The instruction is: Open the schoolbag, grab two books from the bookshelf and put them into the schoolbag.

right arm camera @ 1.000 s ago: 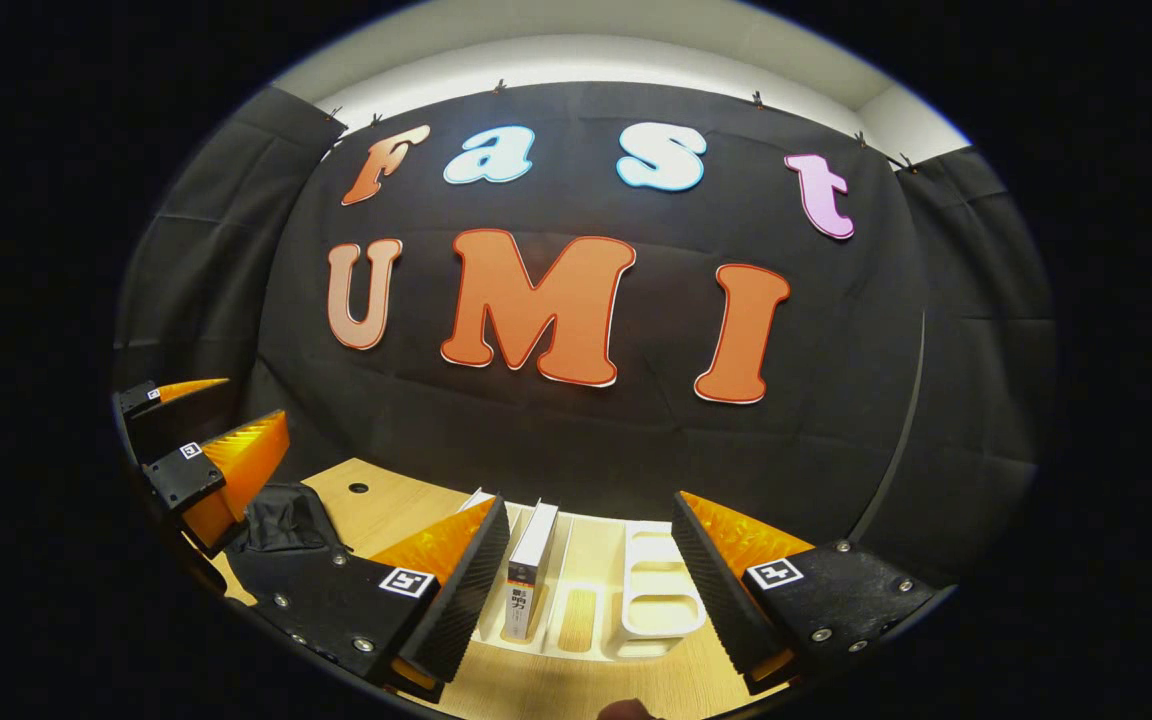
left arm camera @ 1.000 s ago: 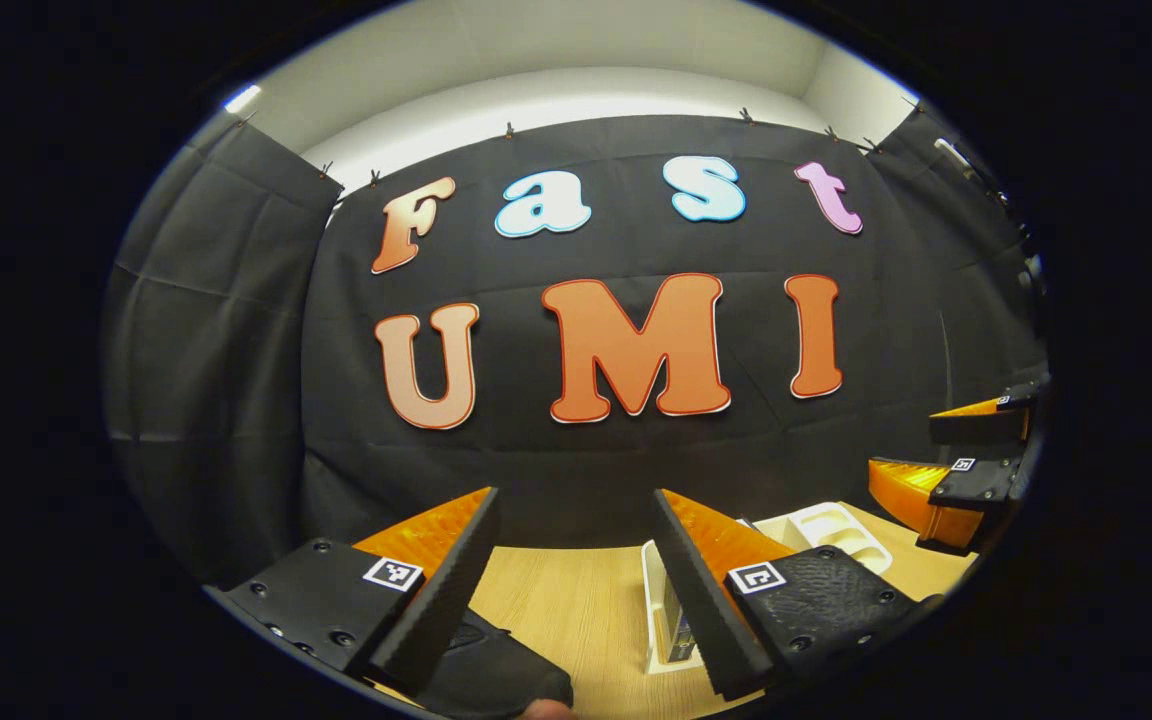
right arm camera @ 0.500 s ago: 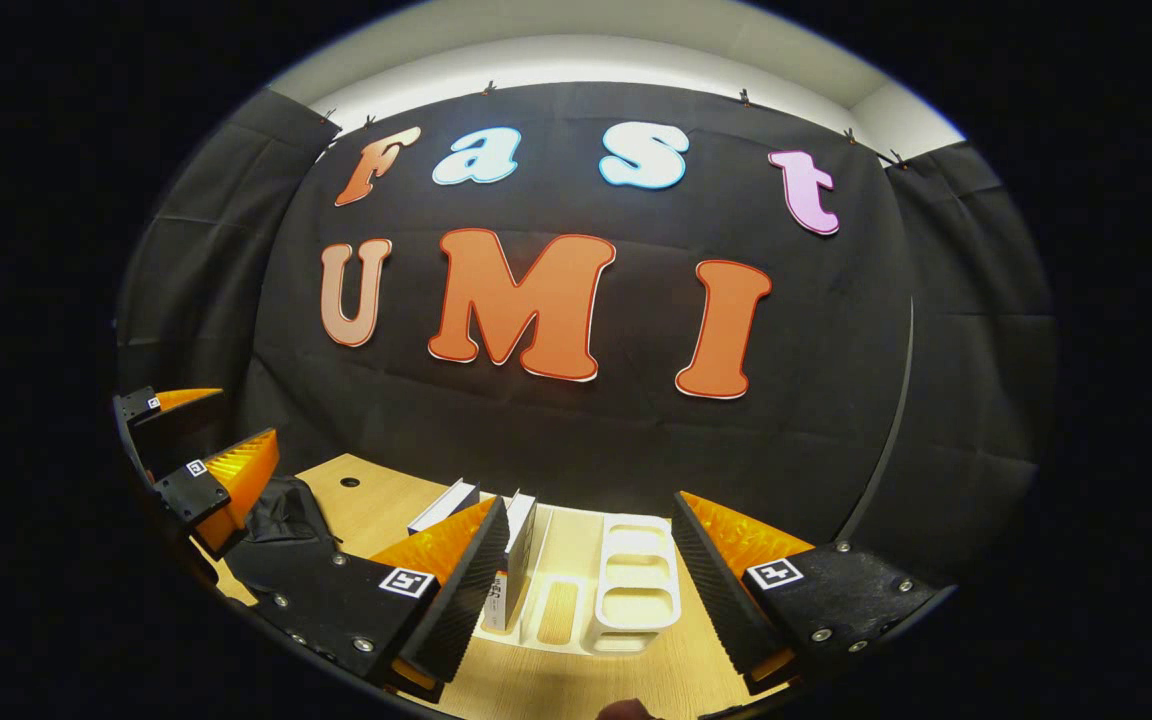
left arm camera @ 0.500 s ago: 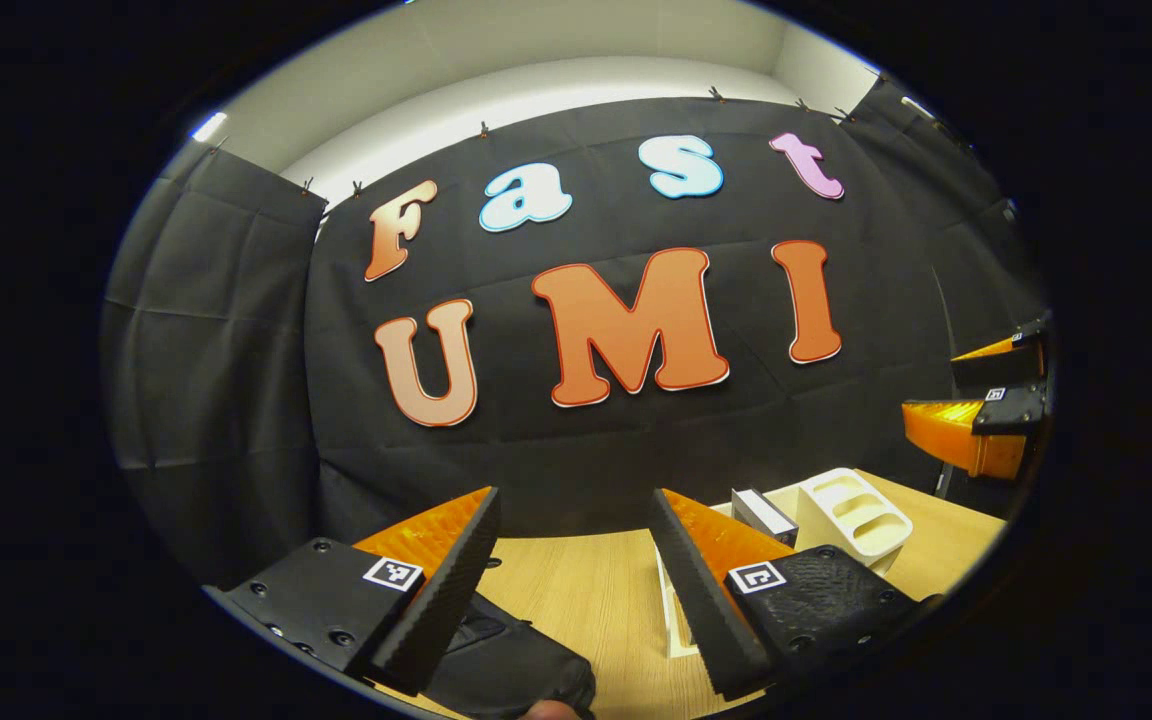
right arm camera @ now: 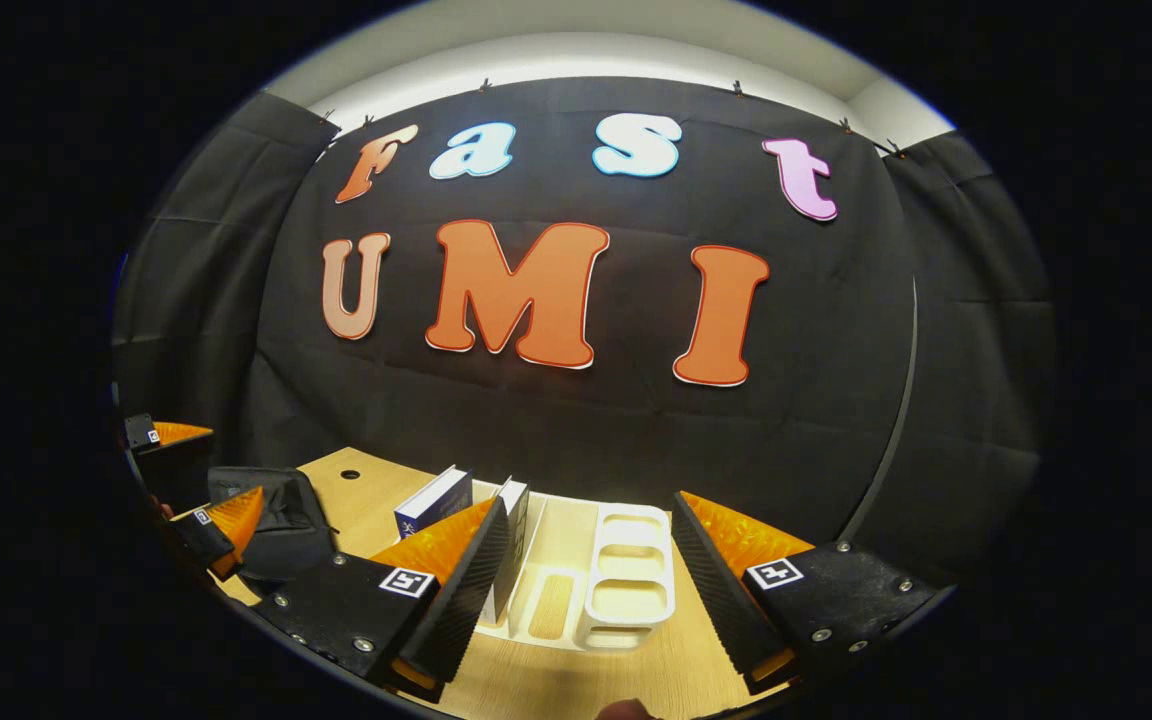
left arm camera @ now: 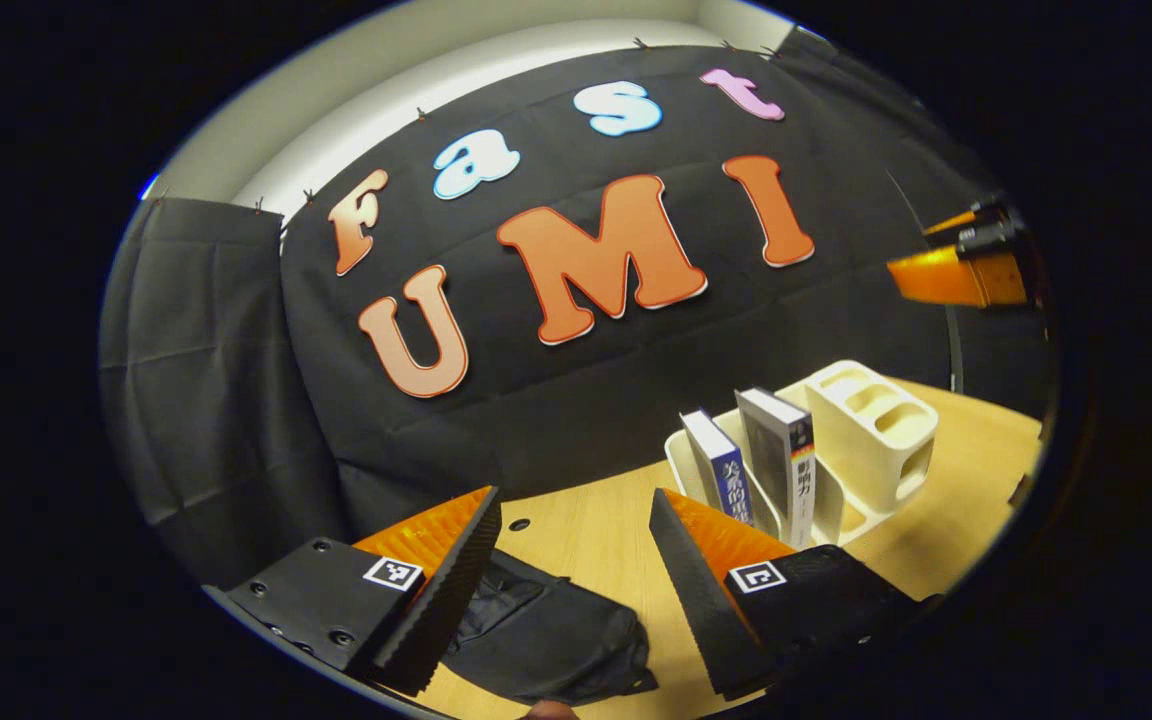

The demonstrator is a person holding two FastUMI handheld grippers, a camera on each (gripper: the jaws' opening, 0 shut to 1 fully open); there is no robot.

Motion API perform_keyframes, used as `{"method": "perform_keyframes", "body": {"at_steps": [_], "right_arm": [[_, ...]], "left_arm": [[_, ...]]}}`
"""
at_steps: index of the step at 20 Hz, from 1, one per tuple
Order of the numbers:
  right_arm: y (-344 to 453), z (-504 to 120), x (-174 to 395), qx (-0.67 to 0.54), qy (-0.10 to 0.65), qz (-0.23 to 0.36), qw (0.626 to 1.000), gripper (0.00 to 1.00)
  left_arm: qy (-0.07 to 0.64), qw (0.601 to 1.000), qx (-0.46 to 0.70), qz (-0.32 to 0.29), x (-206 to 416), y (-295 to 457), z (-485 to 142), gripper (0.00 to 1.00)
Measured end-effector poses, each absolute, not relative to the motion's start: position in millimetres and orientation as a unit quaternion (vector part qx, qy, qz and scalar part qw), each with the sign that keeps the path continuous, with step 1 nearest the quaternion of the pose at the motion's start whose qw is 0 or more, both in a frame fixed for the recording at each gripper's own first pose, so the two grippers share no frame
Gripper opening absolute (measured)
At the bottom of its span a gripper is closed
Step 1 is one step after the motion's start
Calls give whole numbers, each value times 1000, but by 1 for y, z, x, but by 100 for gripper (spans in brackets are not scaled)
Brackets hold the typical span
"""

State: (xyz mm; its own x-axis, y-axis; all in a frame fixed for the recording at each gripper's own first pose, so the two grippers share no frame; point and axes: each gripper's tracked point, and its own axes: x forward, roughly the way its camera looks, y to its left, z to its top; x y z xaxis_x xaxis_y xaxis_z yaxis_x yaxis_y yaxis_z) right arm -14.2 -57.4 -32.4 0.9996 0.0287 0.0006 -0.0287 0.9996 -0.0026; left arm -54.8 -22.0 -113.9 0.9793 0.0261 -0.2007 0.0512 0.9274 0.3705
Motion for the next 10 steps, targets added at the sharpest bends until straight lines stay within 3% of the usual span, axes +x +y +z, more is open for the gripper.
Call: {"method": "perform_keyframes", "body": {"at_steps": [3, 10], "right_arm": [[-66, -36, -9, -1, 0, 8, 1000, 98], [-85, -58, 0, -6, 16, -12, 1000, 98]], "left_arm": [[116, 967, 226, -2, -61, -14, -133, 100], [156, 927, 340, -12, -79, 3, -206, 98]]}}
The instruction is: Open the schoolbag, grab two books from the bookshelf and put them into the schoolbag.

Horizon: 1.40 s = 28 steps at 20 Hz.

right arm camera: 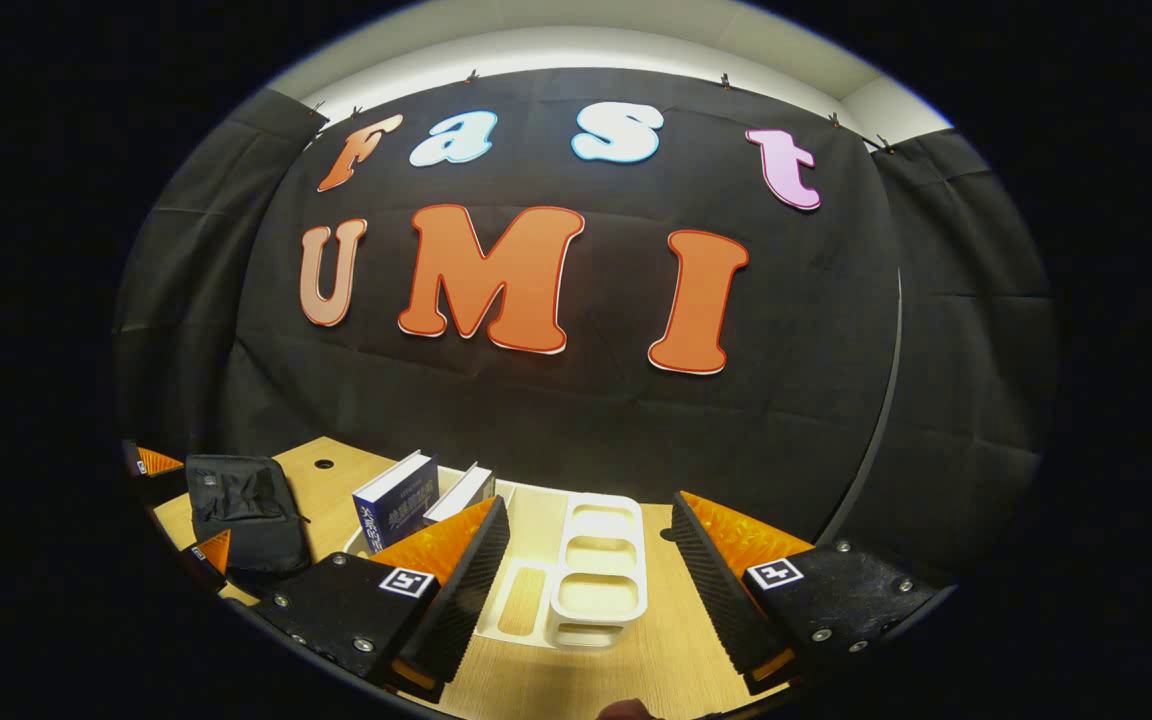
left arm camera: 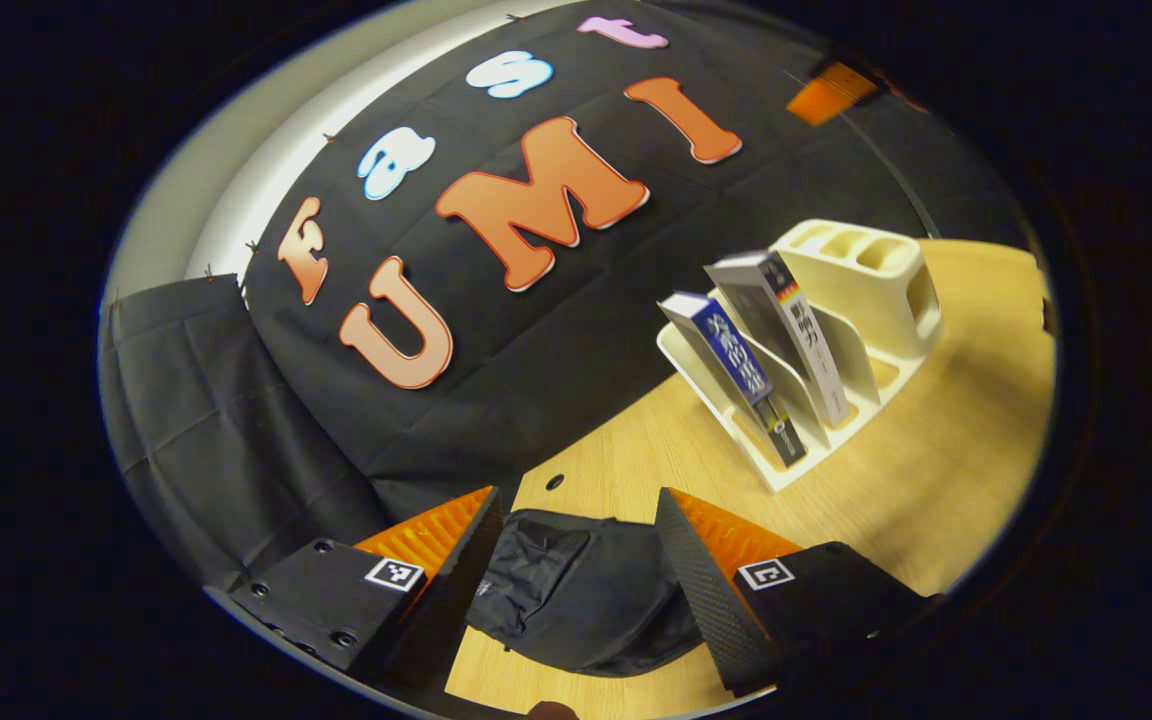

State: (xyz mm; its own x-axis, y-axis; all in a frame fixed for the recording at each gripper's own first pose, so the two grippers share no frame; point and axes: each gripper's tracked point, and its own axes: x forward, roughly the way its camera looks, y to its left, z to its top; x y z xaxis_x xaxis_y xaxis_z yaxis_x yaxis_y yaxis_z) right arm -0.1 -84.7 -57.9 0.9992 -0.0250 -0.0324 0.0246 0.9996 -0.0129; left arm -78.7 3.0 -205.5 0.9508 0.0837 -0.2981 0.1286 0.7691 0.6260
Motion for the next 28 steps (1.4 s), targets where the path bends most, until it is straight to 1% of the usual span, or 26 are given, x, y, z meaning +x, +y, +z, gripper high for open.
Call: {"method": "perform_keyframes", "body": {"at_steps": [8, 16, 19, 28], "right_arm": [[-86, -75, 7, -14, 33, -18, 999, 98], [-81, -68, 11, -20, 25, -9, 999, 98], [-83, -66, 9, -24, 21, -8, 999, 98], [-89, -61, 7, -24, 16, -2, 1000, 98]], "left_arm": [[224, 880, 418, -18, -86, 29, -288, 98], [303, 848, 435, 1, -88, 59, -363, 98], [302, 843, 444, 23, -80, 70, -363, 97], [294, 827, 477, 46, -43, 79, -362, 95]]}}
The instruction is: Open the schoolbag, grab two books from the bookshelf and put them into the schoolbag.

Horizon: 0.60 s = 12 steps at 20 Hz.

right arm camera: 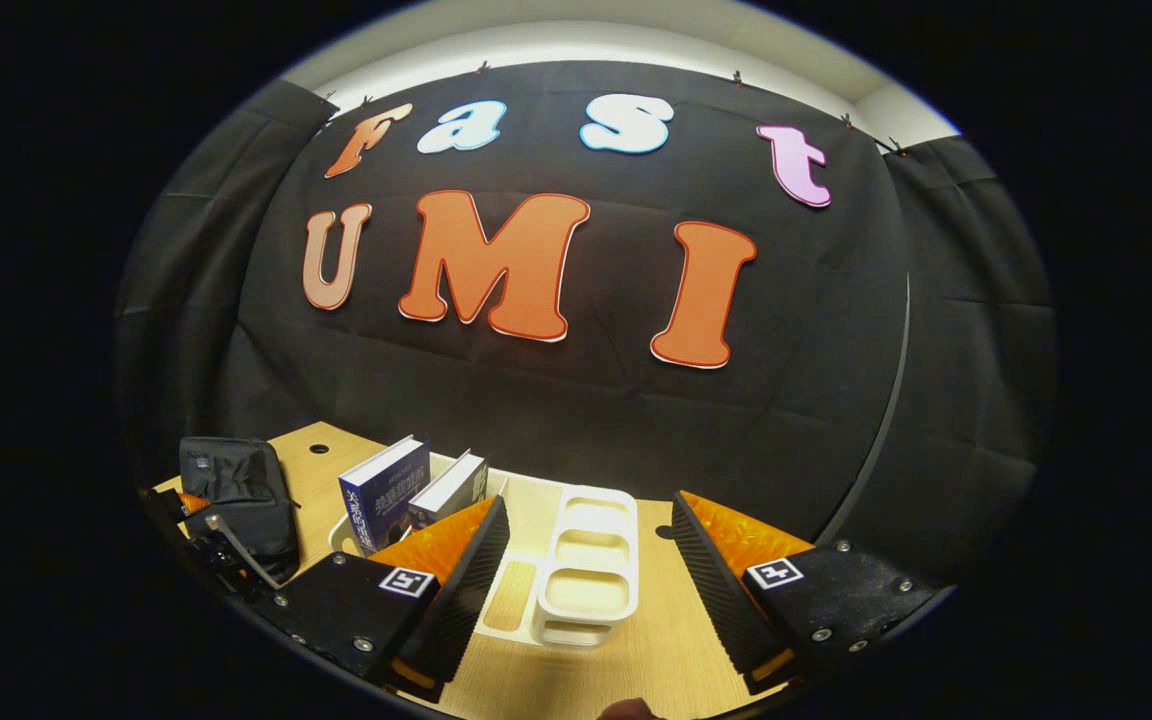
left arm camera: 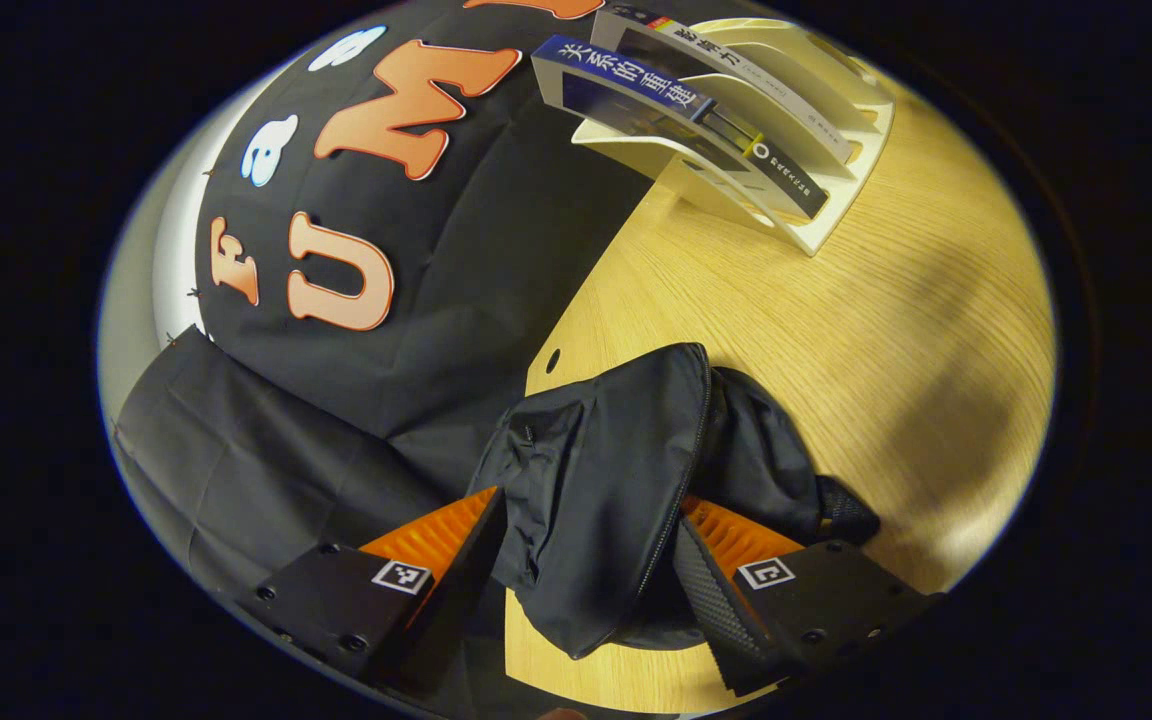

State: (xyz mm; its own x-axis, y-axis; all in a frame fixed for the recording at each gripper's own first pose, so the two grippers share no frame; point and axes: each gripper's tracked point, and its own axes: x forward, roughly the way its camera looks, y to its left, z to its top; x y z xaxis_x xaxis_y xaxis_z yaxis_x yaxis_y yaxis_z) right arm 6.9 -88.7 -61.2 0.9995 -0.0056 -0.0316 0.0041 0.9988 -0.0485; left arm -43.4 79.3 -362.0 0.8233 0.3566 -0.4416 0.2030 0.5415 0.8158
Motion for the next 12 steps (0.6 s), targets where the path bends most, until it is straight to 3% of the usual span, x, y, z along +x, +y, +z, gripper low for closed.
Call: {"method": "perform_keyframes", "body": {"at_steps": [3, 6, 8, 9, 11, 12], "right_arm": [[-90, -62, 6, -22, 19, 0, 1000, 98], [-89, -59, 6, -20, 18, 5, 1000, 98], [-86, -56, 7, -21, 18, 13, 1000, 98], [-85, -55, 7, -21, 17, 17, 999, 98], [-79, -52, 10, -20, 16, 25, 999, 97], [-77, -52, 12, -19, 17, 30, 999, 98]], "left_arm": [[317, 827, 463, 41, -37, 87, -369, 94], [341, 832, 436, 38, -34, 93, -366, 83], [352, 833, 427, 18, -32, 90, -362, 69], [359, 833, 421, 5, -32, 88, -360, 67], [368, 834, 410, -10, -31, 88, -354, 35], [375, 834, 405, -16, -34, 89, -351, 24]]}}
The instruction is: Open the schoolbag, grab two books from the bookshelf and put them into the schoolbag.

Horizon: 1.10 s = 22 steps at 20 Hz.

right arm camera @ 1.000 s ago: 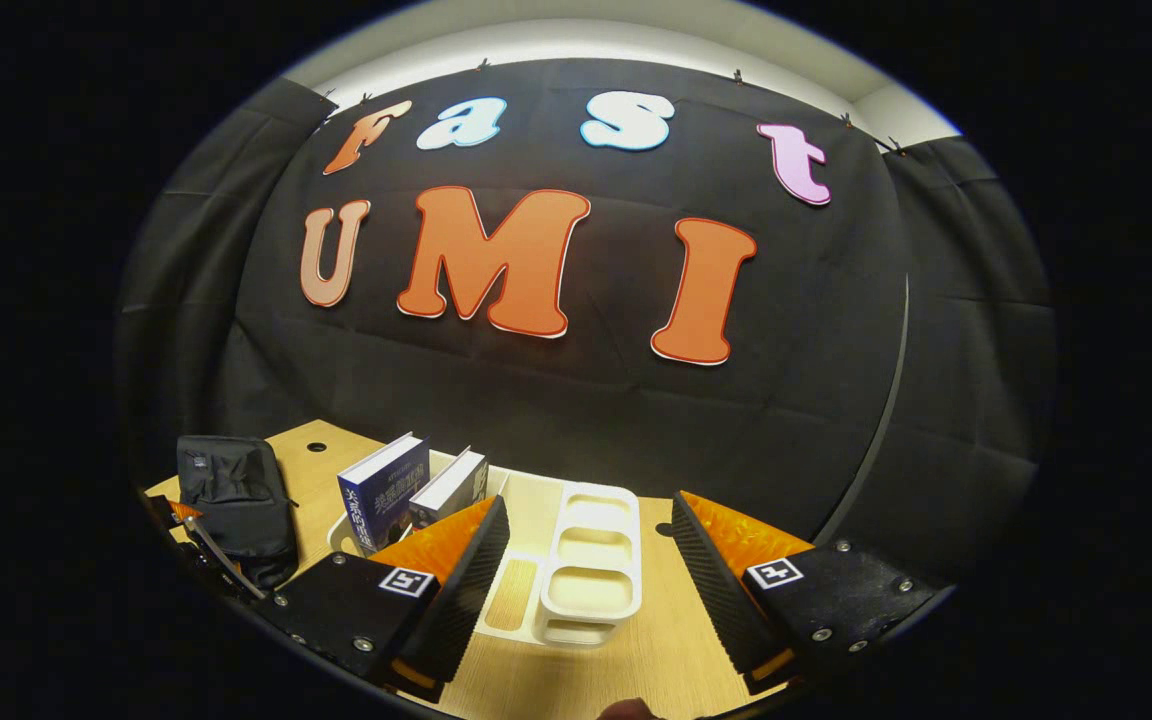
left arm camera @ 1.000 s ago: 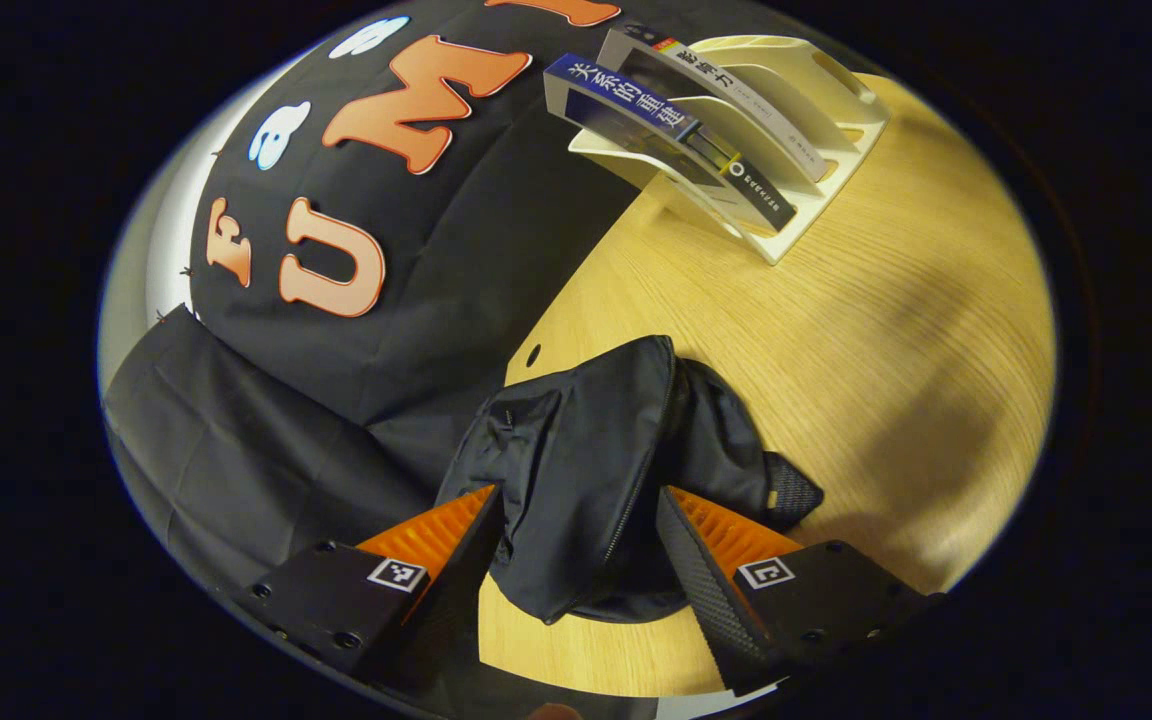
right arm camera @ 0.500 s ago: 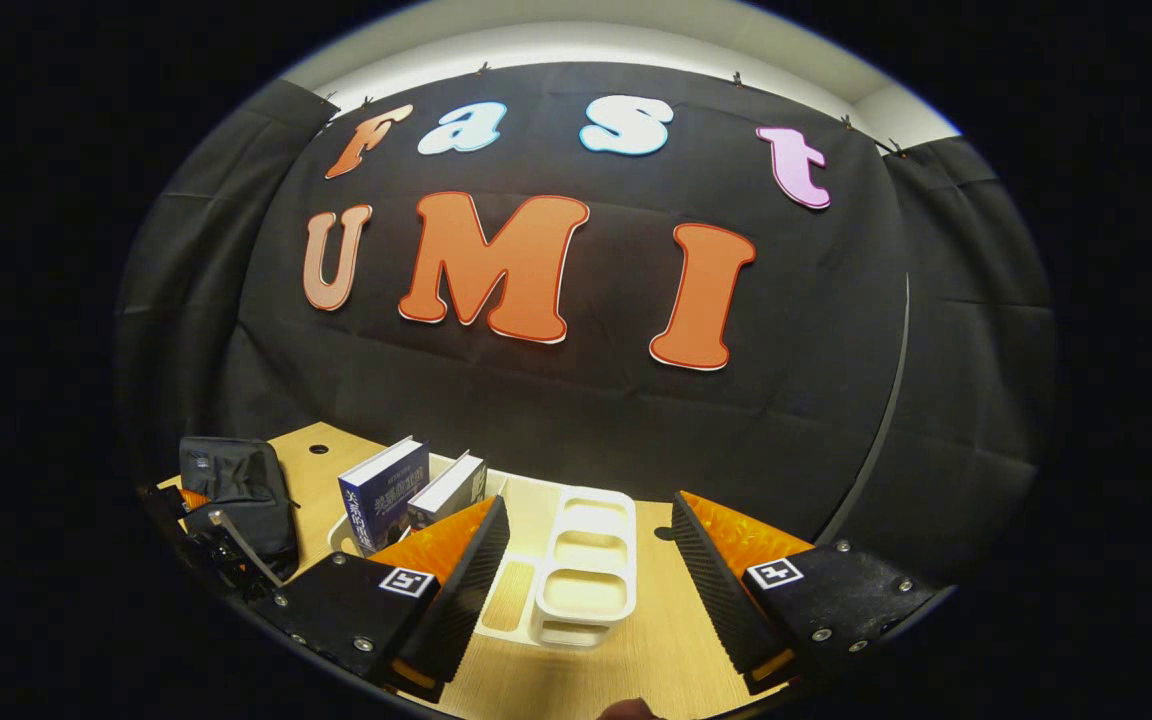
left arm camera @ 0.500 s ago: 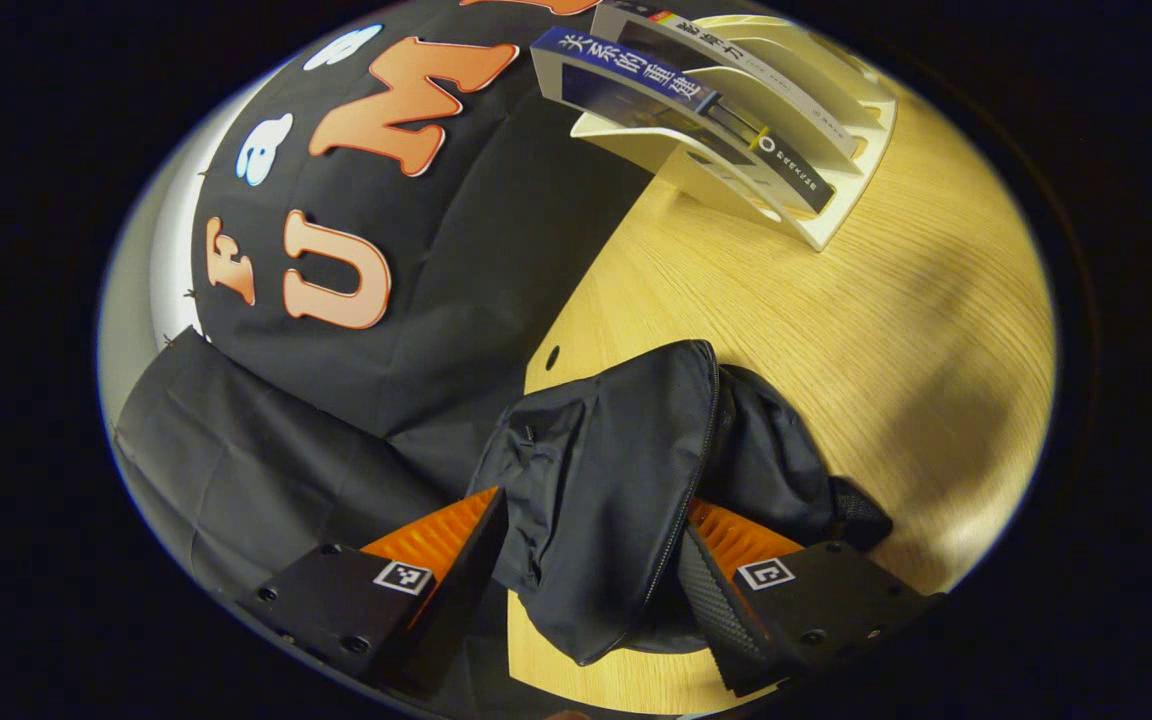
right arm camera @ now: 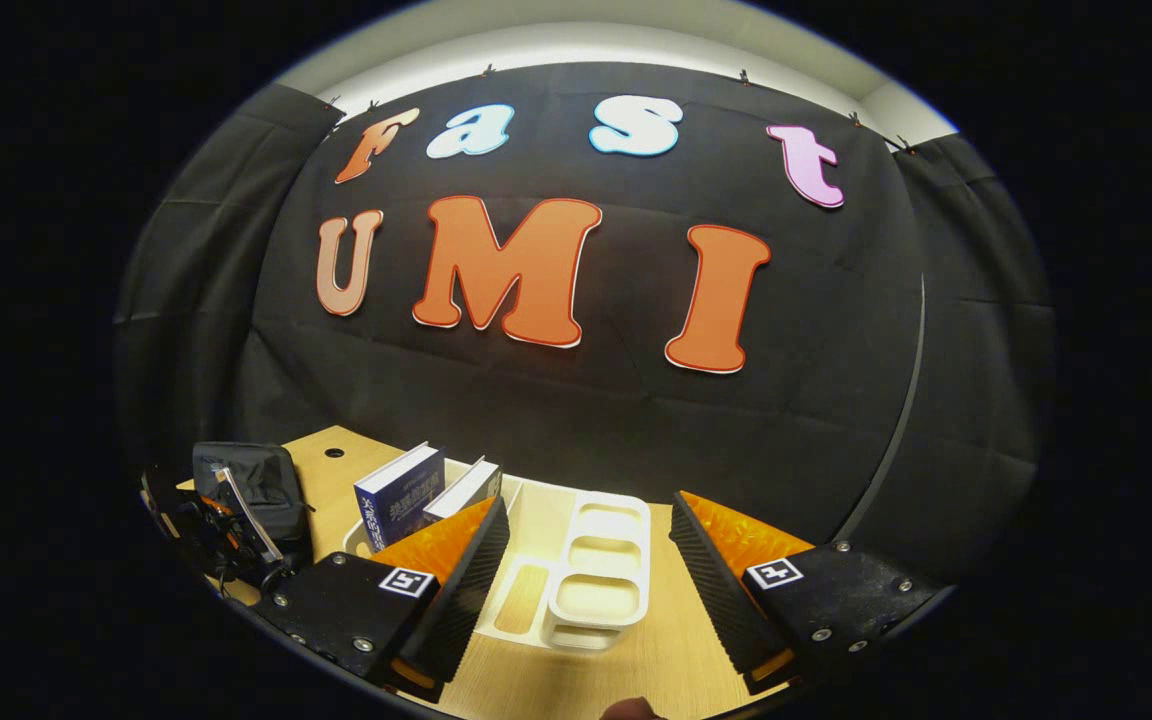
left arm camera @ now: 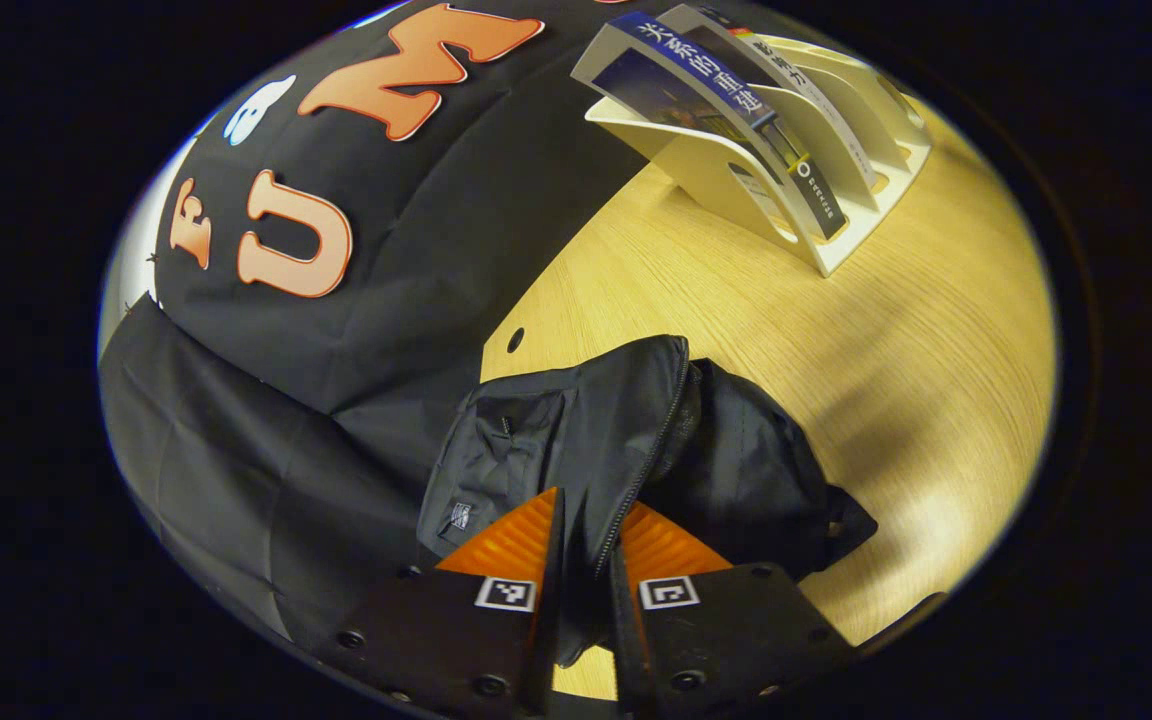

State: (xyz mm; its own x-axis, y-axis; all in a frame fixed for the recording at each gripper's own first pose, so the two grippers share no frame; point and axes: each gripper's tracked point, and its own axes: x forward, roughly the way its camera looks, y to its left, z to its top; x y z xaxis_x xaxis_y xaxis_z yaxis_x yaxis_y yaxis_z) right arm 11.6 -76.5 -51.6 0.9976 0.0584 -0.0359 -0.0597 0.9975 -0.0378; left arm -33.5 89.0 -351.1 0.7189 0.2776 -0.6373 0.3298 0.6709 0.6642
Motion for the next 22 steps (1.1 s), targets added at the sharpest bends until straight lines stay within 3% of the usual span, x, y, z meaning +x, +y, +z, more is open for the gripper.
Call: {"method": "perform_keyframes", "body": {"at_steps": [3, 12, 22], "right_arm": [[-63, -48, 14, -21, 22, 50, 998, 98], [-12, -21, 25, -43, 27, 69, 996, 98], [84, -4, 52, -59, 102, 106, 987, 98]], "left_arm": [[390, 833, 390, -36, -30, 91, -343, 10], [411, 852, 307, -105, -15, 112, -307, 8], [420, 850, 226, -223, 10, 131, -256, 7]]}}
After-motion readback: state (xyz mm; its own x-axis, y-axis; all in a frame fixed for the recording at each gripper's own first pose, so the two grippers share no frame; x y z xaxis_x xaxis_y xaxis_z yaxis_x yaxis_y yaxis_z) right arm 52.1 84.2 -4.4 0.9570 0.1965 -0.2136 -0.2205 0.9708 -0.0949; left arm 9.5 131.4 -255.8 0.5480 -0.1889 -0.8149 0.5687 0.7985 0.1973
